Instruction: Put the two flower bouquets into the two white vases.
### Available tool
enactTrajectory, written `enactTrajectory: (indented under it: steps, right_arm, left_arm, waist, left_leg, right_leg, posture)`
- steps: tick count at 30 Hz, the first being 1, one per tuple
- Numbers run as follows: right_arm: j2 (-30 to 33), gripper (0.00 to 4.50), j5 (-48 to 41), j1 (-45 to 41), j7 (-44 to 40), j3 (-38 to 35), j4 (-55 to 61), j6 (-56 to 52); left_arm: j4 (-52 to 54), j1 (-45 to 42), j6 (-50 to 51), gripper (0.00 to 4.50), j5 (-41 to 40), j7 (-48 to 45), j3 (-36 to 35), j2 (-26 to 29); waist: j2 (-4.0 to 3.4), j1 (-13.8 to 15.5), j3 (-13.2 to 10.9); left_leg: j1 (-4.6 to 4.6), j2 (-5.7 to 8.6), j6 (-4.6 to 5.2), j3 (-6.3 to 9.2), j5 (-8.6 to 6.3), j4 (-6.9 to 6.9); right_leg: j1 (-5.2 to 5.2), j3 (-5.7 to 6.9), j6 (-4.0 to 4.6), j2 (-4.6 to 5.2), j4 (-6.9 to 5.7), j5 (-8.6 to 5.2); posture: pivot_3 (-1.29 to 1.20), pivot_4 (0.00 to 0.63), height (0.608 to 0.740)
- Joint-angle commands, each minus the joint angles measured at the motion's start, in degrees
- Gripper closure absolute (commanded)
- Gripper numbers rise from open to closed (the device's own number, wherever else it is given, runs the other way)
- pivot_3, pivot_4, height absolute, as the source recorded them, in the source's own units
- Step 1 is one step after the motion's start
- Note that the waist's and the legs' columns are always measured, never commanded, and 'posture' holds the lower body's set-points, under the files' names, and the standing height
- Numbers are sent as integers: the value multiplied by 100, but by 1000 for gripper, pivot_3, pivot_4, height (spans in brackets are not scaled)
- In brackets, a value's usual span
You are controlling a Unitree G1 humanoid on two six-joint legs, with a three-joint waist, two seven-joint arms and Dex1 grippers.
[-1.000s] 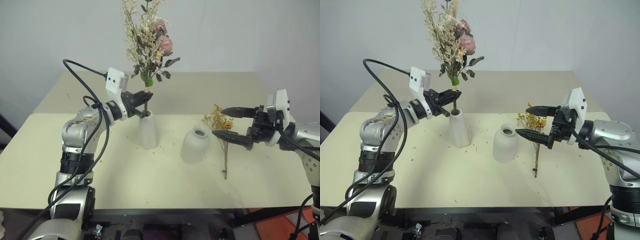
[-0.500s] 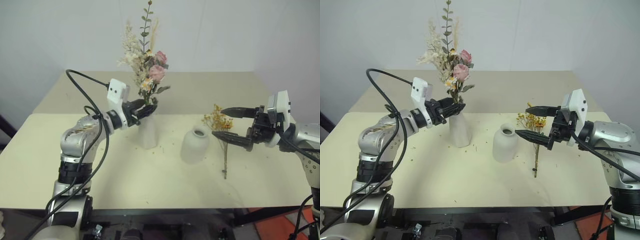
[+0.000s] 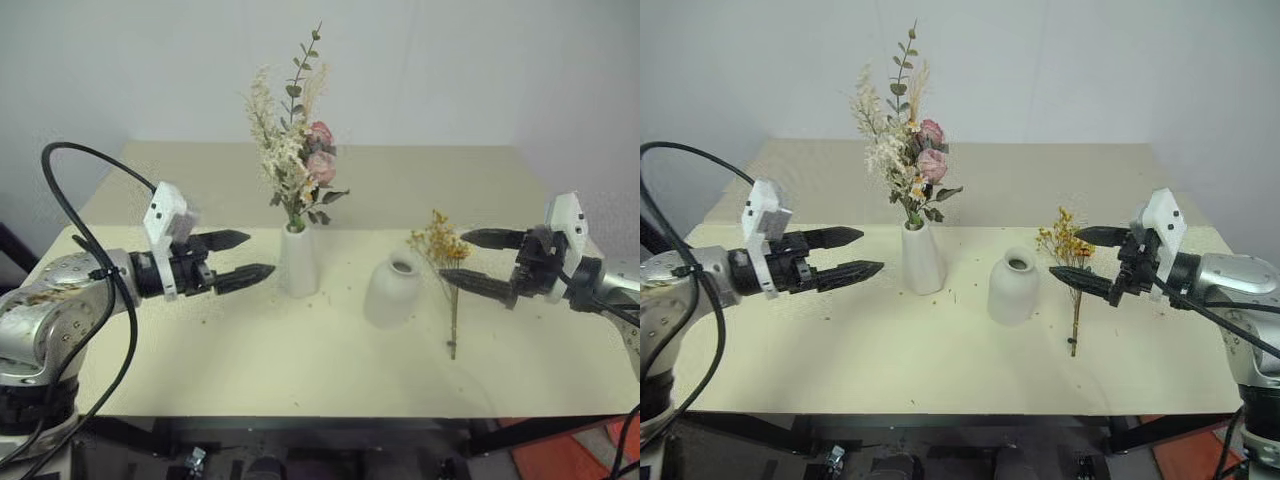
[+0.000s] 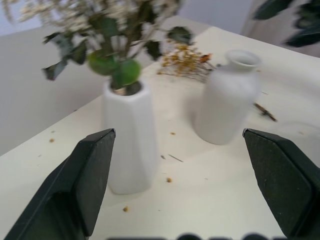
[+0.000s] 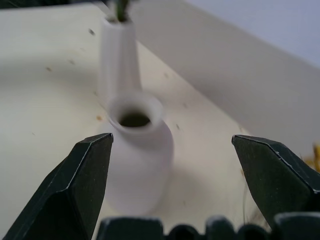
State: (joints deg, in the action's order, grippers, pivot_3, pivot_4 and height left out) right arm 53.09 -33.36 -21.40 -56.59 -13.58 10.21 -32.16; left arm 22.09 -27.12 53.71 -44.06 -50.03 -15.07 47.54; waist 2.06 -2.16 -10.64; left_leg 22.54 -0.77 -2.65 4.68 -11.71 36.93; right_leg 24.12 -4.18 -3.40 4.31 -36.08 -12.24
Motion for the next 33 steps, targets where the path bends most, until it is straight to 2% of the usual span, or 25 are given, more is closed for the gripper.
enactTrajectory:
  steps: [1,7,10,13,20,27,30,33]
  right_arm:
    - [313,0,39,-176,539,163,86,-1213]
    - [306,0,-168,-1338,1285,812,-92,-3879]
    - [86,0,47,-2304,1664,1340,-762,-5059]
    - [-178,0,391,-3083,2000,1825,-1622,-5680]
    - [-511,0,1078,-4128,1888,3258,-3368,-5471]
    - [-956,0,1654,-4576,1396,3879,-4751,-4692]
    - [-1168,592,1917,-4600,1216,3994,-5089,-4253]
    - [-1273,1589,2122,-4634,1073,3981,-5302,-4018]
  left_arm:
    - [181,-106,-325,37,-268,-449,-75,110]
    - [52,-501,-504,37,-327,-878,347,77]
    - [-72,-852,-494,37,-378,-979,605,-27]
    - [-150,-1129,-394,37,-482,-1076,788,-110]
    - [-441,-1620,-240,37,-388,-1159,1180,-150]
    - [-513,-1702,-375,37,-256,-1290,1321,-151]
    - [-439,-1608,-383,0,-222,-1189,1287,-150]
    - [-397,-1565,-365,0,-226,-1143,1257,-153]
  waist:
    - [0,-10,0]
    - [-1,-60,-1]
    - [-1,-65,-1]
    - [-1,-49,-1]
    - [-2,-51,-2]
    - [-4,-84,-3]
    - [-4,-134,-3]
    - [-4,-178,-3]
  left_leg:
    - [0,0,0,0,0,0]
    - [1,-2,0,-2,0,-1]
    - [-1,-3,1,-3,0,-1]
    - [5,-3,1,-2,0,-2]
    - [34,0,5,0,-3,-2]
    - [32,-1,6,0,-3,-3]
    - [30,-2,6,0,-3,-2]
    - [29,-2,5,1,-3,-2]
  right_leg:
    - [0,0,0,0,0,0]
    - [5,-2,4,-2,-1,-1]
    - [4,-2,4,-4,-1,0]
    - [6,-1,5,-4,5,0]
    - [27,0,10,0,11,4]
    - [28,1,5,-2,9,2]
    - [28,1,3,-5,6,2]
    - [27,1,2,-4,3,2]
  posture:
    - [0,150,740]
    - [0,150,740]
    - [0,150,740]
    - [0,150,740]
    - [0,150,740]
    - [0,150,740]
    - [0,150,740]
    - [0,150,740]
